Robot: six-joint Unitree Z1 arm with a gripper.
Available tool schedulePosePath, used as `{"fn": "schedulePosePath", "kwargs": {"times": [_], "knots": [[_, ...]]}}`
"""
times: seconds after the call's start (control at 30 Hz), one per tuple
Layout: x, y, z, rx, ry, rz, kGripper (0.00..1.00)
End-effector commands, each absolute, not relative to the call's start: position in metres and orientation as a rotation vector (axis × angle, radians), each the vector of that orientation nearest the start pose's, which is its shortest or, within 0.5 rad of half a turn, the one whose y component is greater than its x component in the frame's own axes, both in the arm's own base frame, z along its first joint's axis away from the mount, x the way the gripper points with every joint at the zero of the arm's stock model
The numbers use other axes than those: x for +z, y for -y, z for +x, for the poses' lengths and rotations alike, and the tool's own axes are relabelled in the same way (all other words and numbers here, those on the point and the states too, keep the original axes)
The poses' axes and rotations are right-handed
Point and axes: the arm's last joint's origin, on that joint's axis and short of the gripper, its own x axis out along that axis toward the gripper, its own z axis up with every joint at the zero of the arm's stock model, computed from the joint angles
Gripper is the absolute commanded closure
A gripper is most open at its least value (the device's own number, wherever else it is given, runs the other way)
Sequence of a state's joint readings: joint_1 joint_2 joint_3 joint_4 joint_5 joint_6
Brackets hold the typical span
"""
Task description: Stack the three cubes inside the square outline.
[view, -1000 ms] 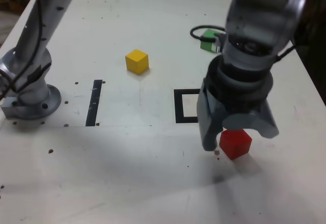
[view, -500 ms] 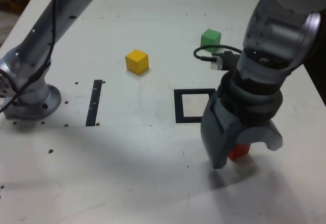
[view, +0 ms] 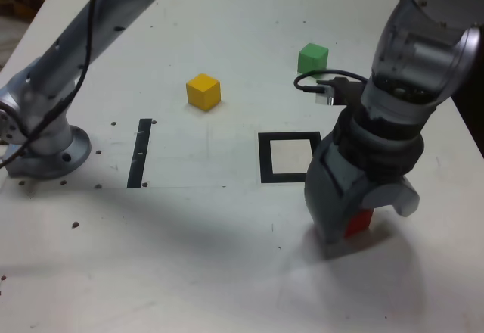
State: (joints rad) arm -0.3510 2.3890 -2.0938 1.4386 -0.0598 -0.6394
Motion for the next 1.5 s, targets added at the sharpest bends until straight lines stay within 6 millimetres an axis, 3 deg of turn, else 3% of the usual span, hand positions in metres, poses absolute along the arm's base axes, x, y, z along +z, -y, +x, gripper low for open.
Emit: {"fn": "schedulePosePath", "kwargs": {"times": [0.0,0.47,0.83,1.07,1.1,1.47], "knots": [[0.211,0.161,0.434,0.26,-1.738,-0.22,0.19],[0.21,0.156,0.437,0.274,-1.709,-0.208,0.46],[0.215,0.153,0.441,0.244,-1.65,-0.164,0.8],[0.23,0.145,0.442,0.118,-1.628,-0.075,0.85],[0.246,0.111,0.421,-0.014,-1.676,0.075,0.84],[0.247,0.048,0.381,0.081,-1.724,0.081,0.84]]}}
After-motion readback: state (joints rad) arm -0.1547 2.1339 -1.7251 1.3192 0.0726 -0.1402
